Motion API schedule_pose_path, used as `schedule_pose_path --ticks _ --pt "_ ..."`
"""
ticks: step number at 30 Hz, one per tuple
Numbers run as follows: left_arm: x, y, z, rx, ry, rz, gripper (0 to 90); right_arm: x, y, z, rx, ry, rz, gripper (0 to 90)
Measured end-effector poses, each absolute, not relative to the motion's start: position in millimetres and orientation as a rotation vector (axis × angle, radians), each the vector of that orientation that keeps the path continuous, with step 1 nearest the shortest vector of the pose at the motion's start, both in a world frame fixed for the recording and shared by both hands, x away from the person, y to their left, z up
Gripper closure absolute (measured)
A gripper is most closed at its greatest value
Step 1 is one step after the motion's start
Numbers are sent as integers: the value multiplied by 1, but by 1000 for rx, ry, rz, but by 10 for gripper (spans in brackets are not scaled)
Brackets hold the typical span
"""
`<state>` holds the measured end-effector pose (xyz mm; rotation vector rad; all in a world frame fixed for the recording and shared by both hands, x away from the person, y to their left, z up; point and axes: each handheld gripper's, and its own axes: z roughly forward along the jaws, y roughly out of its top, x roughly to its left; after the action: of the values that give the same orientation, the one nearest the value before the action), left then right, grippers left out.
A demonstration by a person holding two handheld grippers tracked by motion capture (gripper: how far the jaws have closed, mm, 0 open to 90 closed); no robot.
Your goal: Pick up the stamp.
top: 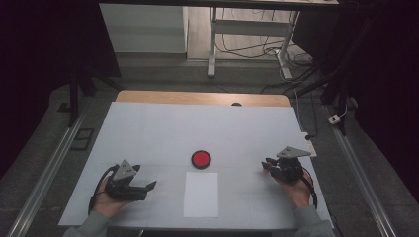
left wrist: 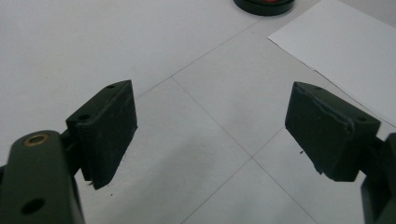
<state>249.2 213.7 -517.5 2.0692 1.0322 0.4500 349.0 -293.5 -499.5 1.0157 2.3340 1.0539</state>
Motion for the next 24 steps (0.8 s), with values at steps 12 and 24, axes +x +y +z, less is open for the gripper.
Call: schedule_pose_path --ticks 12,24 --pt "250 213 -518 2068 1035 449 170 344 -293 -487 1017 2291 1195 721" --pt "250 213 -518 2072 1033 447 171 339 -287 -477 982 2259 1282 721"
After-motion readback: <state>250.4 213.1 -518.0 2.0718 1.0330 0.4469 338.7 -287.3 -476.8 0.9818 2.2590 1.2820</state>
